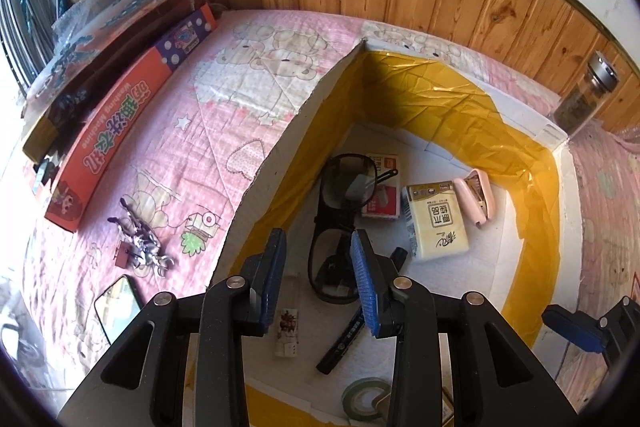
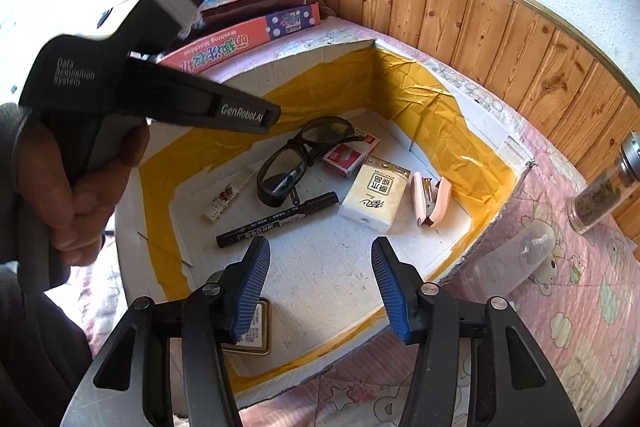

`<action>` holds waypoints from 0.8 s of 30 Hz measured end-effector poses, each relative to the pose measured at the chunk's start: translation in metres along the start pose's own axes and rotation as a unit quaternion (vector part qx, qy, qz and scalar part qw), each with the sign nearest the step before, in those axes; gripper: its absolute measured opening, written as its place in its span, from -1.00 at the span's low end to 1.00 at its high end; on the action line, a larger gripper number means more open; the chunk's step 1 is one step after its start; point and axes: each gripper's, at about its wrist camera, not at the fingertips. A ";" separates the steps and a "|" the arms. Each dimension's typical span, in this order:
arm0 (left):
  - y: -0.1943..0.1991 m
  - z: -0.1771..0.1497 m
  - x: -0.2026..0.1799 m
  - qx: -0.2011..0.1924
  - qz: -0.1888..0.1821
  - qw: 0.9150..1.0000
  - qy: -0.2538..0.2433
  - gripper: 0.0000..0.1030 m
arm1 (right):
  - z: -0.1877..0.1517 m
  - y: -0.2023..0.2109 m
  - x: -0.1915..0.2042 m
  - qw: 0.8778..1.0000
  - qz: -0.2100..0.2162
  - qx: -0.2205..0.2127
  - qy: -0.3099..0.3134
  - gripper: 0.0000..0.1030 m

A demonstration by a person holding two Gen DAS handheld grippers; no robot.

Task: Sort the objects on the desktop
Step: 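Move both open tools back toward the remaining items on the bedspread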

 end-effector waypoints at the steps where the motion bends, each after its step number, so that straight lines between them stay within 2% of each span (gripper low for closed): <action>1: 0.003 0.000 -0.001 -0.003 -0.001 1.000 -0.001 -0.31 | 0.001 0.002 -0.002 1.000 0.002 -0.002 -0.006 0.06; 9: 0.023 -0.003 -0.011 -0.021 -0.004 1.000 -0.005 -0.31 | 0.000 0.021 -0.008 0.999 0.007 -0.017 -0.040 0.06; 16: 0.057 -0.005 -0.026 -0.064 -0.018 0.998 -0.013 -0.31 | 0.002 0.042 -0.014 0.998 0.008 -0.035 -0.052 0.07; 24: 0.081 -0.012 -0.037 -0.093 -0.028 0.995 -0.019 -0.31 | 0.009 0.082 -0.027 0.993 0.019 -0.079 -0.081 0.08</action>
Point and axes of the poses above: each gripper's, at about its wrist camera, not at the fingertips, and y roughly against the way its jaws point, x to its left, z to its top, and after that the axes turned 12 degrees about -x, right-handed
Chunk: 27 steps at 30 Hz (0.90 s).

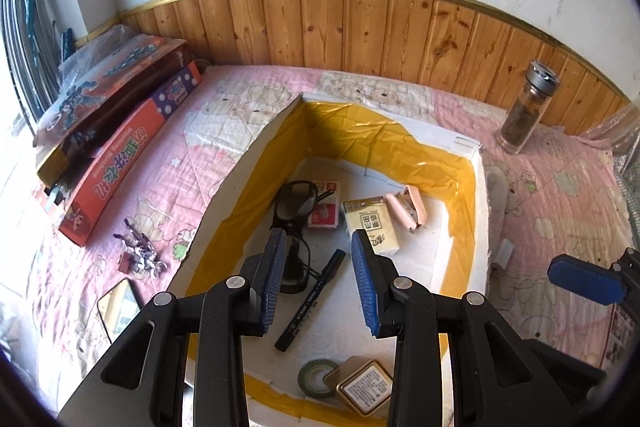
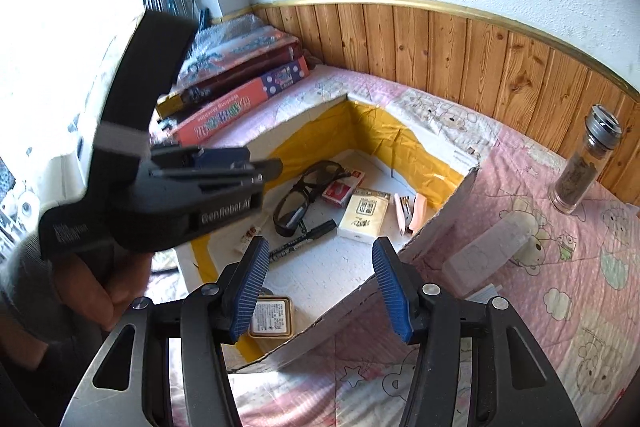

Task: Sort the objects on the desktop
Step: 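Move both open tools back toward the remaining items on the bedspread, then grasp the white charger plug with the left tool while the right tool grasps the clear plastic case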

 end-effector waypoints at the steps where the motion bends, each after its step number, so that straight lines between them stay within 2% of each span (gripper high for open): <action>1: 0.005 0.001 -0.001 -0.009 -0.002 1.000 0.002 -0.31 | 0.003 0.006 -0.003 1.000 0.005 -0.007 -0.008 0.08; 5: 0.026 0.006 -0.010 -0.043 -0.014 0.999 0.005 -0.31 | 0.013 0.029 -0.015 0.998 0.025 -0.033 -0.043 0.08; 10: 0.054 0.005 -0.036 -0.079 -0.050 0.996 -0.005 -0.31 | 0.022 0.066 -0.040 0.993 0.042 -0.069 -0.082 0.10; 14: 0.072 -0.002 -0.070 -0.094 -0.088 0.991 -0.030 -0.31 | 0.026 0.095 -0.072 0.989 0.026 -0.099 -0.109 0.16; 17: 0.076 -0.012 -0.099 -0.085 -0.119 0.988 -0.050 -0.23 | 0.022 0.111 -0.103 0.985 0.002 -0.111 -0.133 0.17; 21: 0.058 -0.030 -0.141 -0.047 -0.145 0.984 -0.089 -0.17 | 0.005 0.108 -0.147 0.981 -0.044 -0.092 -0.168 0.18; 24: 0.039 -0.041 -0.168 -0.025 -0.148 0.981 -0.123 -0.17 | -0.018 0.083 -0.178 0.976 -0.077 -0.042 -0.201 0.18; 27: 0.016 -0.048 -0.192 -0.004 -0.153 0.977 -0.151 -0.17 | -0.046 0.055 -0.203 0.968 -0.082 0.003 -0.238 0.18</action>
Point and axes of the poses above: each gripper's, at about its wrist camera, not at the fingertips, and y roughly against the way its jaws point, x to its left, z to its top, and after that the axes turned 12 degrees about -x, right-handed
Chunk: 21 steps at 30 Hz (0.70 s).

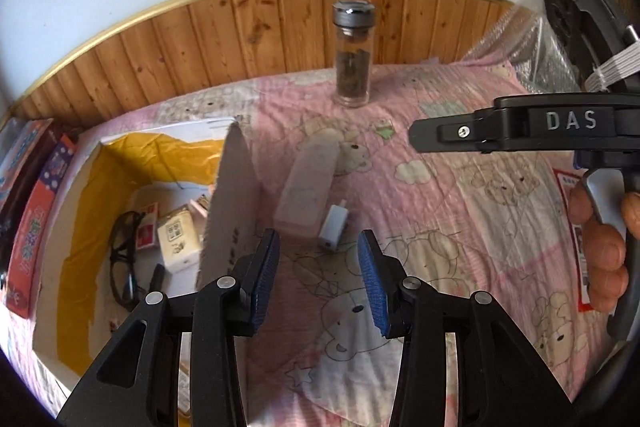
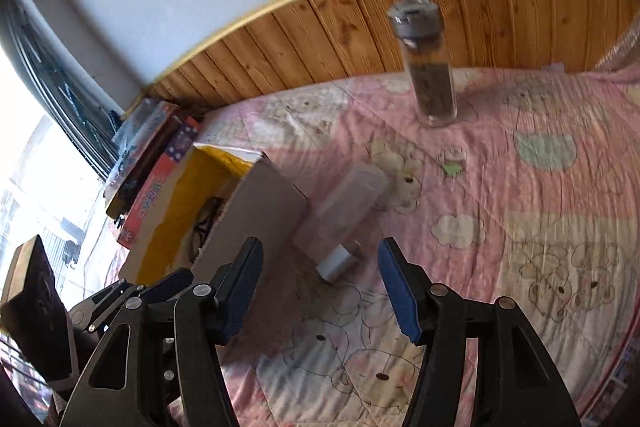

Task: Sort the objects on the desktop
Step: 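Grasp the white charger plug with the left tool while the right tool grasps the clear plastic case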

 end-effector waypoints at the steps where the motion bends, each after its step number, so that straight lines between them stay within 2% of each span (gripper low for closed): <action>1: -0.008 -0.001 -0.004 0.006 0.001 1.000 -0.006 -0.17 | -0.004 -0.011 -0.007 1.000 0.000 0.013 -0.011 0.18; 5: -0.045 -0.007 -0.013 0.027 -0.003 1.000 -0.013 -0.17 | -0.010 -0.052 -0.031 0.996 0.025 0.048 -0.071 0.18; 9: -0.081 -0.017 -0.010 0.048 -0.008 0.999 -0.003 -0.17 | -0.015 -0.098 -0.054 0.986 0.059 0.073 -0.136 0.19; 12: -0.107 -0.023 -0.004 0.063 -0.013 0.998 0.020 -0.17 | -0.020 -0.130 -0.072 0.981 0.049 0.084 -0.165 0.19; 15: -0.128 -0.030 0.001 0.073 -0.014 0.996 0.039 -0.17 | -0.025 -0.159 -0.087 0.976 0.062 0.093 -0.188 0.19; 19: -0.146 -0.033 -0.001 0.074 -0.025 0.996 0.047 -0.20 | -0.019 -0.183 -0.080 0.976 0.094 0.094 -0.170 0.20; 20: -0.150 -0.035 -0.001 0.078 -0.019 0.996 0.050 -0.42 | -0.015 -0.188 -0.076 0.977 0.101 0.094 -0.161 0.20; 21: -0.153 -0.036 -0.001 0.081 -0.014 0.995 0.052 -0.46 | -0.014 -0.192 -0.072 0.977 0.108 0.098 -0.153 0.17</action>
Point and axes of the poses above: each gripper's, at about its wrist camera, not at the fingertips, and y roughly against the way its jaws point, x to its left, z to its top, and after that the axes turned 12 degrees about -x, right-handed
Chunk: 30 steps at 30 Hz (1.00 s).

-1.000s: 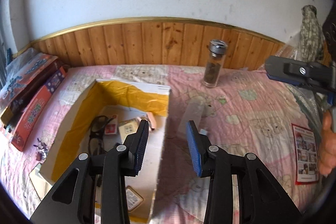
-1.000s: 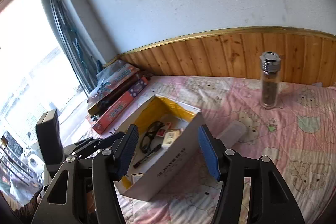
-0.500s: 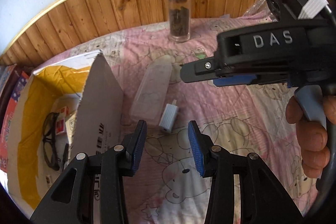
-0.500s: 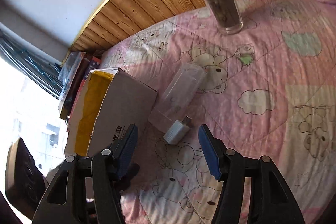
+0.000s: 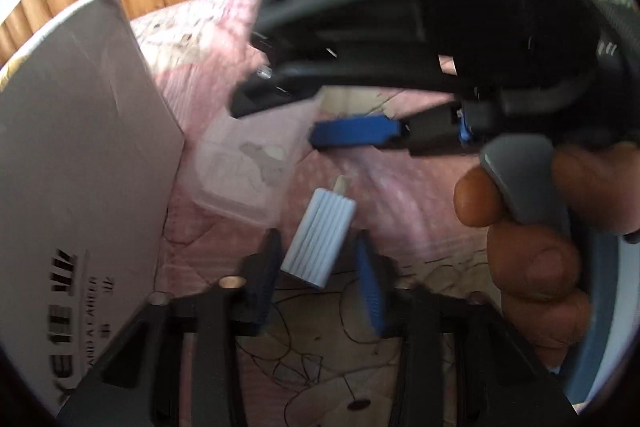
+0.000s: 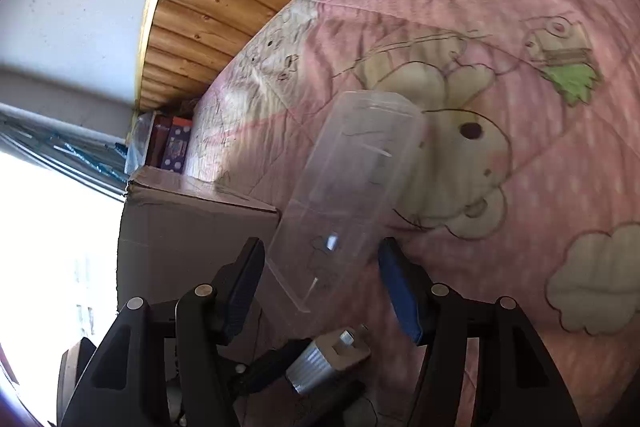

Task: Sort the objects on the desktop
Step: 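Grasp the white charger plug with the left tool while the right tool grasps the clear plastic case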

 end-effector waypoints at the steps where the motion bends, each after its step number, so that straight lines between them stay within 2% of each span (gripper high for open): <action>1: 0.001 0.000 -0.001 -0.012 0.002 1.000 -0.001 -0.55 | 0.000 -0.005 0.003 1.000 0.007 0.006 0.011 0.09; 2: 0.001 -0.001 -0.002 -0.016 0.004 1.000 -0.004 -0.60 | -0.001 -0.010 0.006 1.000 0.010 0.011 0.023 -0.23; 4: 0.001 -0.001 0.001 -0.022 0.005 1.000 0.005 -0.60 | -0.004 -0.018 0.008 0.999 0.026 0.016 0.031 -0.39; 7: 0.002 -0.001 0.002 -0.023 0.004 1.000 0.009 -0.60 | -0.003 -0.017 0.010 0.999 0.031 0.001 0.038 -0.61; 9: 0.004 -0.001 0.000 -0.026 0.008 1.000 0.010 -0.60 | 0.000 -0.012 0.014 0.998 0.026 -0.010 0.049 -0.94; 10: 0.006 -0.001 -0.001 -0.027 0.007 1.000 0.012 -0.60 | 0.001 -0.010 0.015 0.998 0.025 -0.012 0.048 -0.96; 13: 0.013 -0.003 -0.004 -0.025 0.011 1.000 0.014 -0.60 | 0.003 -0.007 0.015 0.998 0.029 -0.010 0.046 -0.96; 15: 0.017 -0.007 -0.001 -0.019 0.014 0.999 0.024 -0.60 | 0.002 -0.011 0.014 0.998 0.043 -0.001 0.037 -0.86; 16: 0.019 -0.009 0.002 -0.018 0.016 0.999 0.028 -0.60 | 0.002 -0.012 0.012 0.999 0.037 -0.004 0.038 -0.76; 18: 0.019 -0.013 0.010 -0.011 0.022 0.999 0.040 -0.60 | 0.001 -0.019 0.007 0.999 0.014 0.007 0.042 -0.10; 22: 0.018 -0.015 0.015 -0.014 0.024 0.998 0.050 -0.60 | 0.004 -0.031 0.007 0.998 0.050 0.005 0.032 0.00; 23: 0.018 -0.015 0.015 -0.015 0.023 0.998 0.049 -0.60 | 0.005 -0.036 0.009 0.998 0.061 0.008 0.027 0.10; 26: 0.018 -0.016 0.012 -0.019 0.025 0.999 0.043 -0.61 | 0.000 -0.051 0.022 0.995 0.087 0.025 0.052 0.08; 28: 0.018 -0.016 0.014 -0.020 0.028 0.998 0.047 -0.60 | -0.006 -0.058 0.029 0.992 0.100 0.042 0.067 -0.11; 29: 0.018 -0.016 0.015 -0.021 0.031 0.998 0.046 -0.60 | -0.009 -0.061 0.030 0.991 0.101 0.049 0.070 -0.31; 30: 0.019 -0.016 0.015 -0.022 0.034 0.998 0.047 -0.60 | -0.010 -0.063 0.028 0.991 0.105 0.050 0.061 -0.36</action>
Point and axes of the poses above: each gripper's, at about its wrist camera, not at the fingertips, and y roughly against the way its jaws point, x to its left, z to its top, and after that the axes turned 12 degrees about -x, right-handed
